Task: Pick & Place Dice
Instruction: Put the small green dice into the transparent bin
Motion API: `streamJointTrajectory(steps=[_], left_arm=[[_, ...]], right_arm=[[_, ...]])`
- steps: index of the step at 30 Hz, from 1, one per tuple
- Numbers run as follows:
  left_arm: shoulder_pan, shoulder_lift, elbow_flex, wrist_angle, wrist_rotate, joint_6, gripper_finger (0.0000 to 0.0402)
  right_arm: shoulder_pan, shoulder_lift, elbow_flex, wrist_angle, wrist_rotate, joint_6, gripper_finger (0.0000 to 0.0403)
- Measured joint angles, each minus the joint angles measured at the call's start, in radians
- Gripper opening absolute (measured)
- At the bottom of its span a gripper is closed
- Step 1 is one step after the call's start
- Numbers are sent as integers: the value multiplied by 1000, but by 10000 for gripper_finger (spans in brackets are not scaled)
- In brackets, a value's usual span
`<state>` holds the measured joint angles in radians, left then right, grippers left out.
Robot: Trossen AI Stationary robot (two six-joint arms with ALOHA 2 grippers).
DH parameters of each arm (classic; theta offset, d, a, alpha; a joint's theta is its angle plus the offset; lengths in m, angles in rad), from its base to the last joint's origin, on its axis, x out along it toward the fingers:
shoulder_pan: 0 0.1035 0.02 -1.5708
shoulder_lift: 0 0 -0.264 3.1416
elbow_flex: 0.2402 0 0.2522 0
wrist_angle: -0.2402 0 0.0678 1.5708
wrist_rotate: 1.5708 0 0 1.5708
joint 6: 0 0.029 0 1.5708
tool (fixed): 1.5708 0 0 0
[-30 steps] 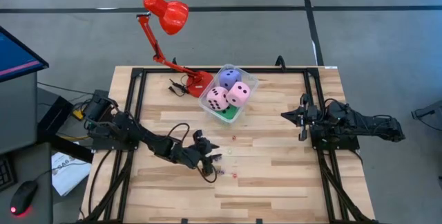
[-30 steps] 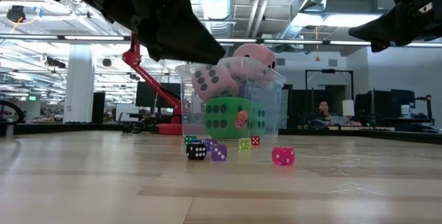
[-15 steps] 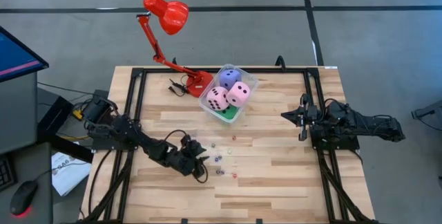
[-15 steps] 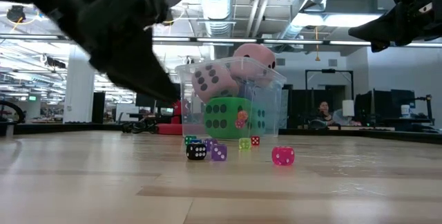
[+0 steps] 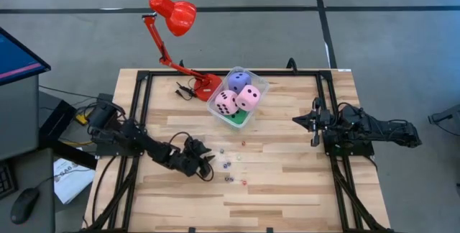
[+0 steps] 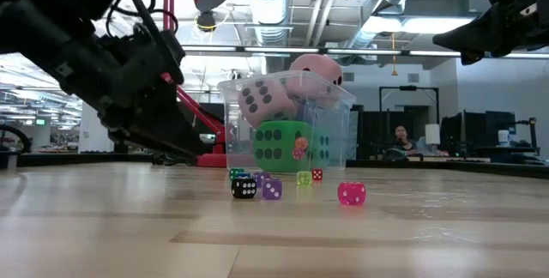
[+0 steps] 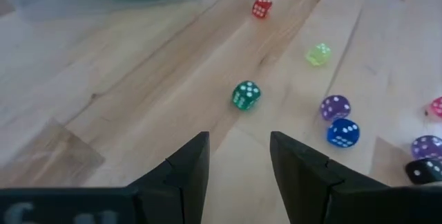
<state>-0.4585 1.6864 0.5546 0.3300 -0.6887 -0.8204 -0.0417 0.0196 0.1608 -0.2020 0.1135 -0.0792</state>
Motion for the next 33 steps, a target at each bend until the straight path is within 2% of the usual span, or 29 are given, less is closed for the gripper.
streamJointTrajectory(steps=[5,10,13,17,23,33], left_arm=[[2,78,-2,87,-2,0,144],[-2,206,-1,282,-38,3,144],[-1,234,1,316,-46,4,144],[0,213,1,300,-45,8,144],[1,148,-1,272,-40,134,144],[3,59,-1,274,-57,226,144]], right_arm=[[0,0,0,0,0,0,8],[0,0,0,0,0,0,8],[0,0,0,0,0,0,8],[0,0,0,0,0,0,8],[0,0,0,0,0,0,8],[0,0,0,0,0,0,8]])
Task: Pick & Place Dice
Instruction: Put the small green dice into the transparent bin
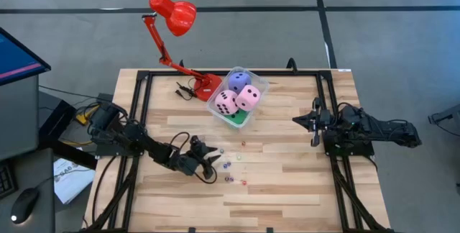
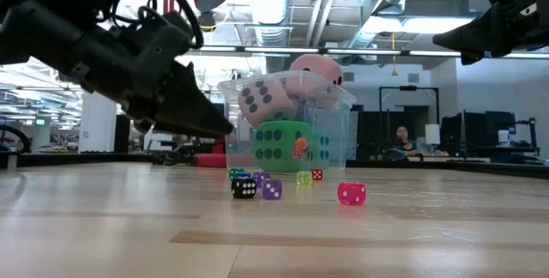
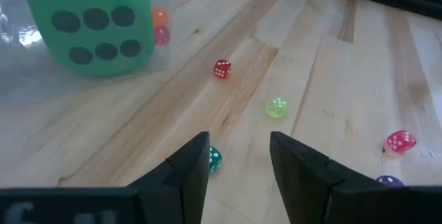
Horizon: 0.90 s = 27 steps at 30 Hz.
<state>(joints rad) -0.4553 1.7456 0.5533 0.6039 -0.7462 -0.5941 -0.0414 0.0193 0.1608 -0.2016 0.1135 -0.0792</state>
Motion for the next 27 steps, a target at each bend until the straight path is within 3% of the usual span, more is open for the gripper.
streamJointTrajectory(steps=[21,27], left_arm=[[43,-7,0,-53,13,-18,145],[43,-7,0,-51,12,-16,177]], right_arm=[[0,0,0,0,0,0,8],[0,0,0,0,0,0,8]])
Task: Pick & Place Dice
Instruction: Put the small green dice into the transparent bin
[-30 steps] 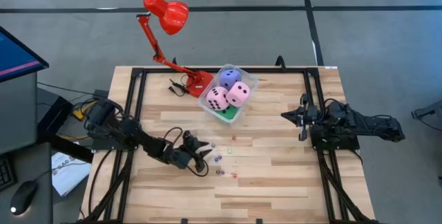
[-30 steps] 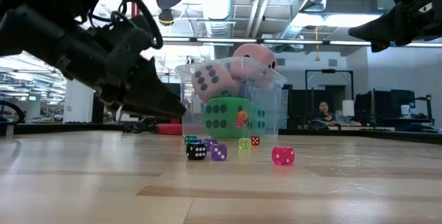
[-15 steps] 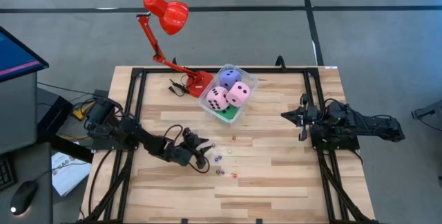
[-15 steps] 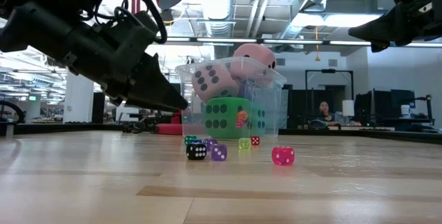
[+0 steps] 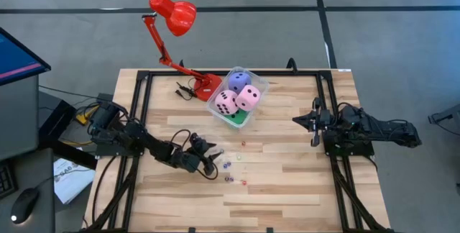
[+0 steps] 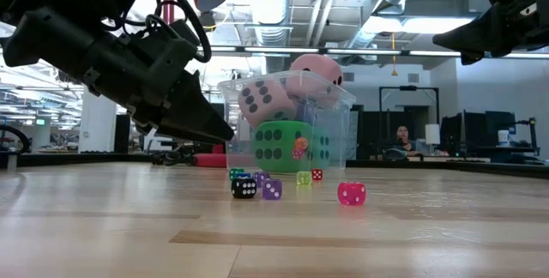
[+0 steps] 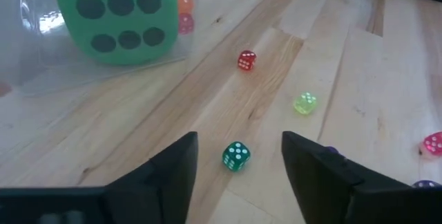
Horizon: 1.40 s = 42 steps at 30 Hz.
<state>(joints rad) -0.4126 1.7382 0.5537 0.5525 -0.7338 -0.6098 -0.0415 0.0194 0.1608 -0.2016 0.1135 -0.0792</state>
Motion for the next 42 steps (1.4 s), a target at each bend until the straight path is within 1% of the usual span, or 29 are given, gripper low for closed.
streamJointTrajectory(steps=[6,9,11,16,19,21,25,29,42], left_arm=[[0,0,0,-36,4,2,240],[0,0,0,-106,52,1,258],[0,0,0,-116,72,2,261],[17,6,0,-106,81,2,255],[26,48,0,-81,87,3,249],[27,97,10,-45,92,6,245],[26,160,39,-5,63,50,237],[29,165,44,10,56,54,230],[72,167,44,38,97,55,209]], right_arm=[[0,0,0,0,0,0,8],[0,0,0,0,0,0,8],[0,0,0,0,0,0,8],[0,0,0,1,0,0,8],[0,0,0,1,0,0,8],[0,0,0,1,0,0,8],[0,0,0,2,0,0,8],[0,0,0,1,0,0,8],[0,0,0,0,0,0,8]])
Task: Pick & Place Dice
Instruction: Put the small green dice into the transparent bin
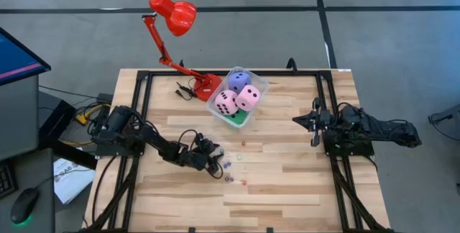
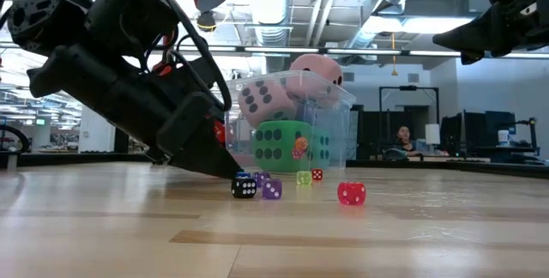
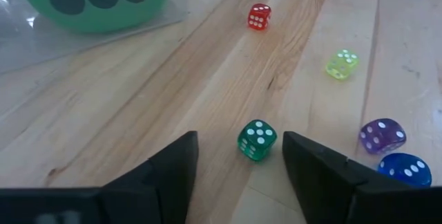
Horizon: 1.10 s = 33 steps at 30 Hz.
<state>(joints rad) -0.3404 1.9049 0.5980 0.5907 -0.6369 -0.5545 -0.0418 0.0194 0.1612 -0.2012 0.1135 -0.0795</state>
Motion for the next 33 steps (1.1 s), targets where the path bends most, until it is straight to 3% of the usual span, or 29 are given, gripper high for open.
streamJointTrajectory(steps=[16,33], left_arm=[[4,5,-3,36,-6,-4,156],[22,2,-2,37,32,-3,158]], right_arm=[[0,0,0,0,0,0,8],[0,0,0,0,0,-2,8]])
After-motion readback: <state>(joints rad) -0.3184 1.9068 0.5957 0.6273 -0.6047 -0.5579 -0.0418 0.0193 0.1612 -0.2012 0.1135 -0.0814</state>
